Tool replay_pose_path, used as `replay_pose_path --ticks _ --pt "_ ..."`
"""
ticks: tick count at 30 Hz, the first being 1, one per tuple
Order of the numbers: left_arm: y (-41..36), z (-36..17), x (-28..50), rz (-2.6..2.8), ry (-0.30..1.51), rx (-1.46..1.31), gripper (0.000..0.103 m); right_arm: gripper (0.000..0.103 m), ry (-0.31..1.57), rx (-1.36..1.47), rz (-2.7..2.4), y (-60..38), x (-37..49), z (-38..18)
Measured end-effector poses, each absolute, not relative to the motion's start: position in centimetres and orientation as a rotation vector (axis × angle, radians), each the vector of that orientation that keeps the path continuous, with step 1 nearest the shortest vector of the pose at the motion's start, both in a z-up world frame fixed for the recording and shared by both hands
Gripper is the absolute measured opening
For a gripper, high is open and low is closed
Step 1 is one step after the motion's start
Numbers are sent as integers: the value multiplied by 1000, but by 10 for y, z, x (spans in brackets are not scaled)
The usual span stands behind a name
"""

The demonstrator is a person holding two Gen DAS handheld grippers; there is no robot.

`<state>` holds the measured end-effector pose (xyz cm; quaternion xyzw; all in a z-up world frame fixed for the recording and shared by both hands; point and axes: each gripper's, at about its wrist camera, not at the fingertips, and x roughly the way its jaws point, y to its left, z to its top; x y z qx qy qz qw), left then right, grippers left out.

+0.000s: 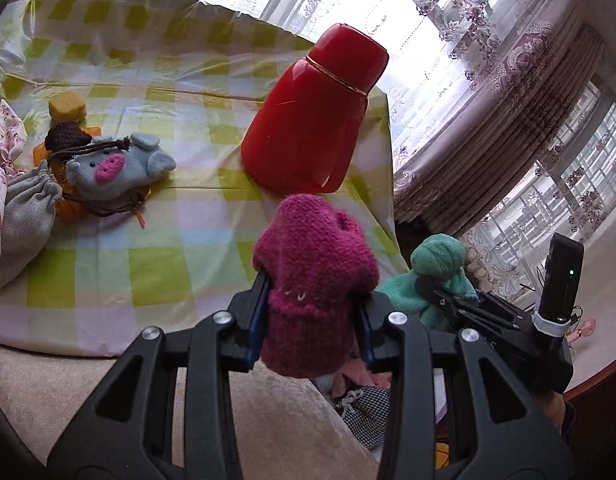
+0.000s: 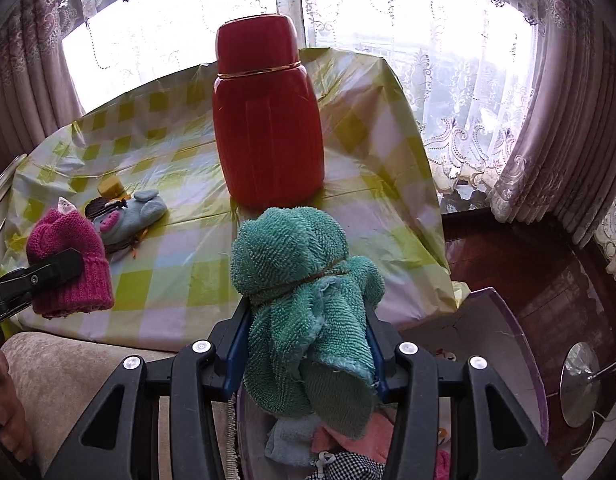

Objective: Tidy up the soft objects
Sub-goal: 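Carry the hat and green towel over the white box and open both tools, then move both tools back to the table toward the brown sponge and plush mouse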

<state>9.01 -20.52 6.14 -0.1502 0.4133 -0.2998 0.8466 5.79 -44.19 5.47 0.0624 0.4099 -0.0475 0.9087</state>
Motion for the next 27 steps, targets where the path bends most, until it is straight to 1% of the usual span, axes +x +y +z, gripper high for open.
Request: replay_pose_path --ticks 7,15,16,17,18,21,27 --pt "-266 63 75 -764 925 -247 42 50 847 182 -206 -495 44 54" --pt "-331 62 65 -893 984 -173 43 50 816 211 -260 -525 40 60" --pt "-337 62 65 -909 996 -165 50 51 810 212 -268 -528 40 62" --pt "-343 60 67 -916 1009 -161 60 52 803 212 -278 -532 39 64" --pt "-344 58 68 -912 1016 -162 63 52 798 212 -292 -536 40 66" --pt "-343 55 66 -908 1024 -161 64 57 793 212 -323 -545 37 67" --pt "-330 55 67 -877 1015 -173 64 57 799 224 -337 -553 32 63"
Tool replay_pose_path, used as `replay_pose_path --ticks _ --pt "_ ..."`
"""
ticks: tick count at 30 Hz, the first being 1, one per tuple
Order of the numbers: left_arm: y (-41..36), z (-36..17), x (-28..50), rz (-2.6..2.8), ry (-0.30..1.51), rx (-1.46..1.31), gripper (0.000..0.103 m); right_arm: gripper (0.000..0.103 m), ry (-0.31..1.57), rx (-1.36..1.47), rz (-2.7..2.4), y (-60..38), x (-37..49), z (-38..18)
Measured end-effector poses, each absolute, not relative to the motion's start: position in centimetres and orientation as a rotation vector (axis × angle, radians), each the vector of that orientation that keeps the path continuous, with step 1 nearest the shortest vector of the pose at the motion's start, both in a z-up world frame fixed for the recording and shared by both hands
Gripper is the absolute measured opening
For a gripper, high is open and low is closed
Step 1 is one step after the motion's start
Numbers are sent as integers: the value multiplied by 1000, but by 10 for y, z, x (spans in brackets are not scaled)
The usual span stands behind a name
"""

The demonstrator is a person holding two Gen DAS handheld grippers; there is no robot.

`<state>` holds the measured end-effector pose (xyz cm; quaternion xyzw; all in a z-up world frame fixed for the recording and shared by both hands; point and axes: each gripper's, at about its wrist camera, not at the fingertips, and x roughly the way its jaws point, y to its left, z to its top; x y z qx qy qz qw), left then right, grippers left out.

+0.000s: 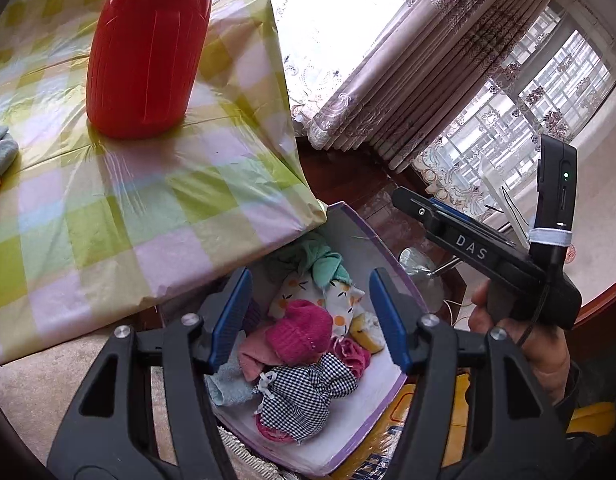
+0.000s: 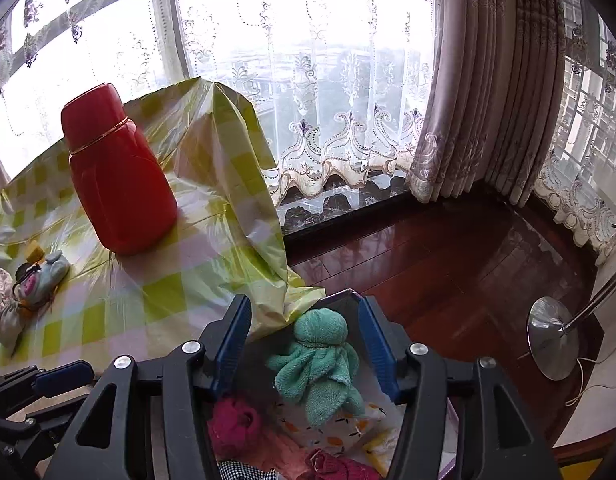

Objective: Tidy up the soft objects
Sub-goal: 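Move both tools back to the table toward the brown sponge and plush mouse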

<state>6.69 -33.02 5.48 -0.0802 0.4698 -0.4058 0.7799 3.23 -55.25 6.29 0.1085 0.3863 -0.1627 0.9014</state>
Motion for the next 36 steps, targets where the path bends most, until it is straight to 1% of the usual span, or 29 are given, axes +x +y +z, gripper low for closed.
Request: replay_pose_path --ticks 10,15,25,36 --pt "-305 62 78 -823 962 -200 64 57 815 215 -313 -541 32 63" --pt "-273 66 95 -749 930 -251 64 58 836 192 -253 -517 42 61" --pt "-174 60 132 -528 872 -365 64 61 869 117 -70 -436 76 59" --pt "-51 42 156 -261 818 -520 64 62 897 35 84 -349 117 55"
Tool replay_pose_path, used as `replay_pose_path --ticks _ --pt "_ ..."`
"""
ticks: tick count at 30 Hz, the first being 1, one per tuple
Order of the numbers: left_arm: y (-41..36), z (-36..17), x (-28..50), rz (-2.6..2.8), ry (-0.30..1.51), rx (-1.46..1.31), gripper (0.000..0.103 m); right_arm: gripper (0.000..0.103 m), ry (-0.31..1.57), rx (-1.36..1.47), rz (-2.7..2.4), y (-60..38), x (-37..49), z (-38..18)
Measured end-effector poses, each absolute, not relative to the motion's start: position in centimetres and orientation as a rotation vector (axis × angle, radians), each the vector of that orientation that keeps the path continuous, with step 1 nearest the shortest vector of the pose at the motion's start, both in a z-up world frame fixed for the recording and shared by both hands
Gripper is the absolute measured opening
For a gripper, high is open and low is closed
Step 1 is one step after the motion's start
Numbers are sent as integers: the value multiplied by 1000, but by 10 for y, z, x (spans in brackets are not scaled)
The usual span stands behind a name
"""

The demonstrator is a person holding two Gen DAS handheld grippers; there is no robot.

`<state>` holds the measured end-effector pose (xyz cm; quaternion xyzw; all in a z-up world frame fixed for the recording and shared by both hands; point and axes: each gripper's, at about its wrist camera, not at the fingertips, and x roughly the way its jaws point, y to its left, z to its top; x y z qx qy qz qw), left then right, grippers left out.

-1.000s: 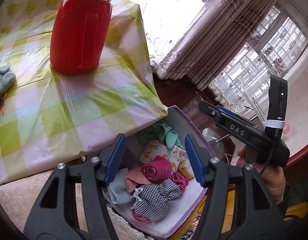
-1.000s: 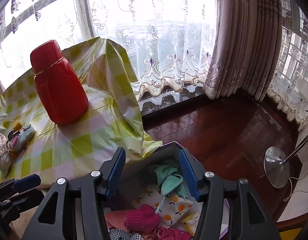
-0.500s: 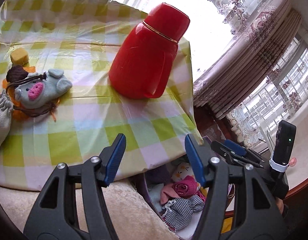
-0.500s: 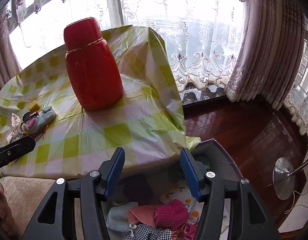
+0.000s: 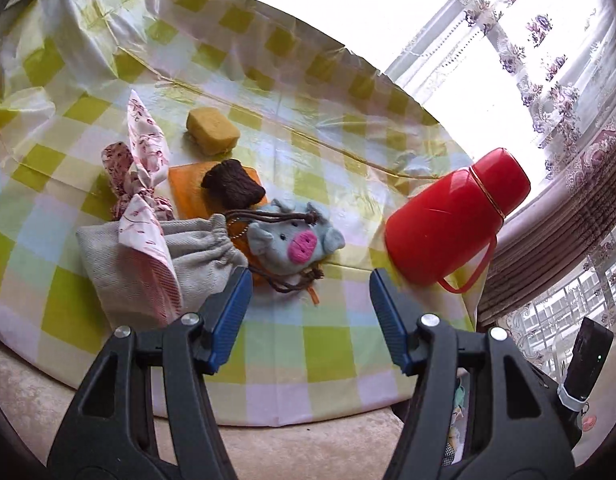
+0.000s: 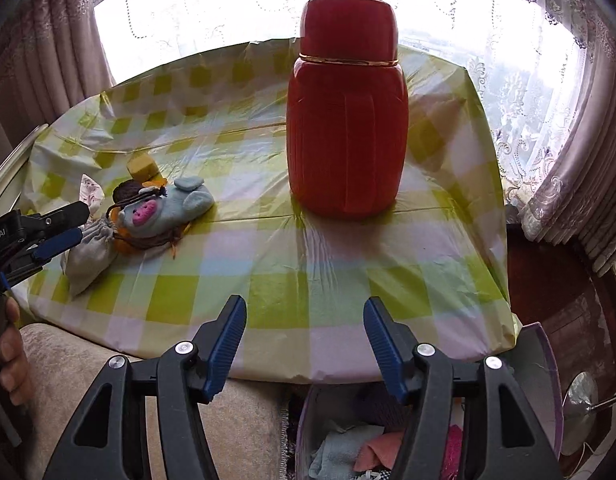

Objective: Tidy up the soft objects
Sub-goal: 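Move both tools back to the table toward the brown sponge and plush mouse, then grasp the dark brown sponge with the left tool while the right tool grasps the blue plush mouse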

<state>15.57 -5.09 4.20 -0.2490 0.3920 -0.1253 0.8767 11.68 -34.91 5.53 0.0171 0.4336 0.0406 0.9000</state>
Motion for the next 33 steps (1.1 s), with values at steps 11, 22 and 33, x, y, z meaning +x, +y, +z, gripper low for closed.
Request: replay_pose_path --ticks 11,22,33 --pt "28 13 186 -67 832 -608 65 75 946 44 199 -280 173 35" --pt "16 16 225 -184 849 -622 64 79 991 101 264 -222 220 15" --pt "-21 -15 280 -223 1005 -559 52 81 1030 137 291 -198 254 -4"
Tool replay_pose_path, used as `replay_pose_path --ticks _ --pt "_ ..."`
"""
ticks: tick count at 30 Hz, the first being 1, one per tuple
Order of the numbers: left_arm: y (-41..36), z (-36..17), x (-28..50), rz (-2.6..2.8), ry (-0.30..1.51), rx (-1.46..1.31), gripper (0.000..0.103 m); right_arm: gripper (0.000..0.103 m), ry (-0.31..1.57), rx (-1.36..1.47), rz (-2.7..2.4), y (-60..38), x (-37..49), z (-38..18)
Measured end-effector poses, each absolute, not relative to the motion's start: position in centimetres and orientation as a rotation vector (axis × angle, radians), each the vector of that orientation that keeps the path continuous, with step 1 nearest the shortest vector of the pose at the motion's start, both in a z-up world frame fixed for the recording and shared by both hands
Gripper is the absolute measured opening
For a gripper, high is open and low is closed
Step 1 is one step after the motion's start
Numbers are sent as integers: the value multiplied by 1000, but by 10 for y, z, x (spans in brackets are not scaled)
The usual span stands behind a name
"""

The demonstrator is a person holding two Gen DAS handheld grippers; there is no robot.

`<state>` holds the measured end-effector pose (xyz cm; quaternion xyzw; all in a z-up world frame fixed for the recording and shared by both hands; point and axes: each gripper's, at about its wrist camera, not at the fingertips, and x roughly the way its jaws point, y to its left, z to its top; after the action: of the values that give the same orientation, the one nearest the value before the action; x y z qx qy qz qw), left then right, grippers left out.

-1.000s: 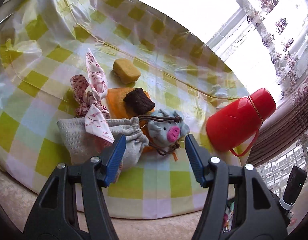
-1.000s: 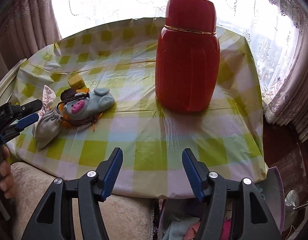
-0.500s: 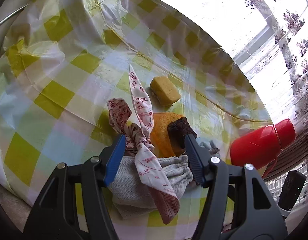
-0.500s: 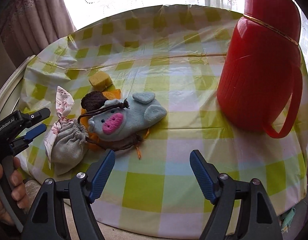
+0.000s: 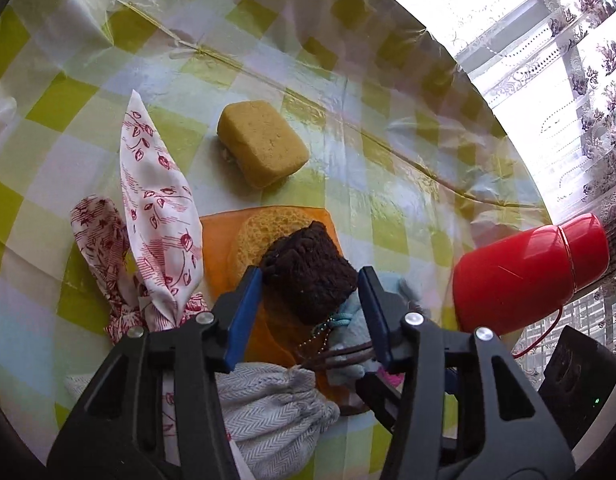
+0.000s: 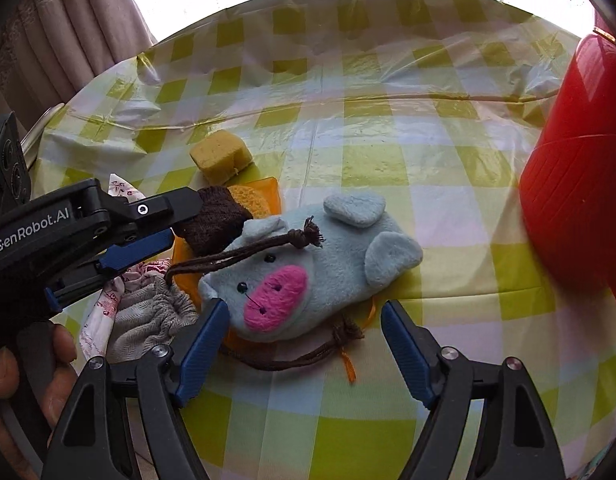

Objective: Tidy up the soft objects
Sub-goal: 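Grasp the dark brown sponge with the left tool while the right tool grasps the blue plush mouse, then carry the mouse over the white box and open the right tool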

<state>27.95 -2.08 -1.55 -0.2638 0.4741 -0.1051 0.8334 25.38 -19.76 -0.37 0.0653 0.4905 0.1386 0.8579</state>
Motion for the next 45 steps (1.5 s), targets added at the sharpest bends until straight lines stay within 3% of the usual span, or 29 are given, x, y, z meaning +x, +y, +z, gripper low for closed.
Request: replay_pose_path --ticks 3,4,7,12,17,19,22,33,34,37,38,45 --pt "-26 -18 286 -222 1009 -523 37 84 1038 161 297 -196 262 -7" --pt "-27 -19 287 -224 1008 -510 28 84 1038 171 303 -196 264 -7" --pt "-25 -22 287 -229 1002 -513 20 85 1034 199 295 -198 272 -10" --pt "-19 -14 281 -226 943 -518 16 85 1028 263 291 -210 283 -16" --pt "-12 -1 275 -224 870 -525 12 62 1022 265 317 -212 282 -16" --pt "-10 3 272 -226 843 -525 12 45 1018 264 335 -212 280 -14" --pt "-10 9 268 -235 812 -520 11 36 1010 258 346 -213 277 -10" --pt "-8 12 264 -241 794 -525 9 28 947 314 299 -254 265 17" --pt "-9 10 266 -223 812 -524 12 28 939 312 296 -258 262 20" --pt "-8 1 273 -199 864 -553 53 28 920 312 285 -268 252 29" --pt "-10 1 275 -207 869 -553 59 28 916 314 282 -271 250 31" --pt "-64 0 277 -249 978 -327 58 29 923 334 256 -291 231 29"
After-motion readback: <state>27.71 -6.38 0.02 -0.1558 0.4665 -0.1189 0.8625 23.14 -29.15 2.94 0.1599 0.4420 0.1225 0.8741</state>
